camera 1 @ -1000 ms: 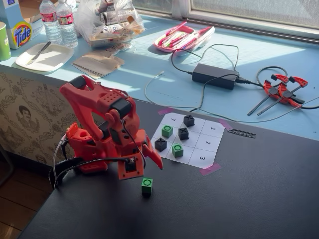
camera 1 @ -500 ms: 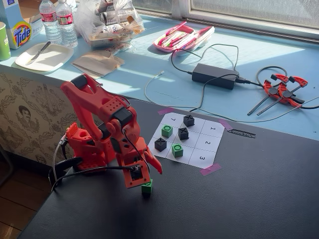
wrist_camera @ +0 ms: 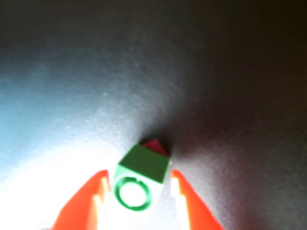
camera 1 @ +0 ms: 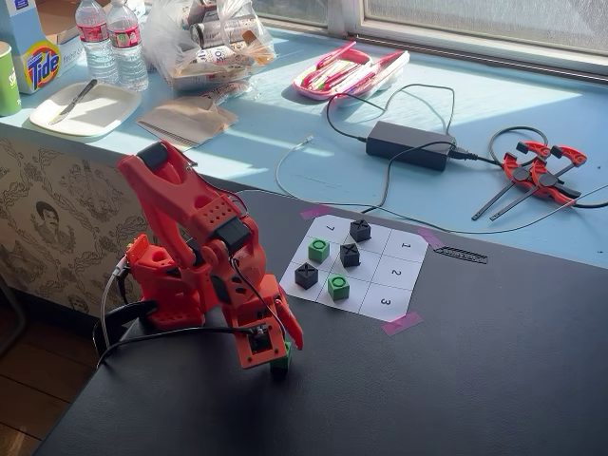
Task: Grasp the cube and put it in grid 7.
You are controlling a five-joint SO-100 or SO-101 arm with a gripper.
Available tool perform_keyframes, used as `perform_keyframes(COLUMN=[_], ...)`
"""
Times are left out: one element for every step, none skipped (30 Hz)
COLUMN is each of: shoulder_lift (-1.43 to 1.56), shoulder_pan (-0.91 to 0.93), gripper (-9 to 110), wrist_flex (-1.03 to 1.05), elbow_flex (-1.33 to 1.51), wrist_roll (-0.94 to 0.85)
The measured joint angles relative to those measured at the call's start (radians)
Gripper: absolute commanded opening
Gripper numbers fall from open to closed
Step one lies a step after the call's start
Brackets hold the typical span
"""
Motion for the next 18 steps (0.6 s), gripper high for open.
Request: perform_keyframes(shoulder_lift=[0.0, 0.0, 0.0, 0.0, 0.0, 0.0, 0.0, 0.0, -0.002, -0.002, -0.003, -0.003, -0.009, -0.018, -0.031, -0.048, -0.064, -0.086], shoulder_pan=[0.002, 0.002, 0.002, 0.002, 0.002, 0.002, 0.0, -0.006, -0.018, -0.037, -0.06, -0.092, -0.13, -0.178, -0.233, -0.302, -0.36, -0.43], gripper=[6, 5, 4, 4, 3, 2, 2, 1, 1, 1, 1, 1, 1, 1, 1, 1, 0, 0], wrist_flex=[-0.003, -0.006, -0.006, -0.006, -0.006, -0.006, 0.0, 0.015, 0.037, 0.061, 0.095, 0.135, 0.176, 0.222, 0.27, 0.324, 0.362, 0.4], elbow_flex=[0.0, 0.002, 0.002, 0.002, 0.002, 0.002, -0.006, -0.025, -0.052, -0.089, -0.13, -0.181, -0.236, -0.296, -0.362, -0.442, -0.505, -0.578], wrist_roll=[0.0, 0.0, 0.0, 0.0, 0.0, 0.0, 0.0, 0.006, 0.017, 0.032, 0.051, 0.072, 0.097, 0.121, 0.153, 0.186, 0.21, 0.232])
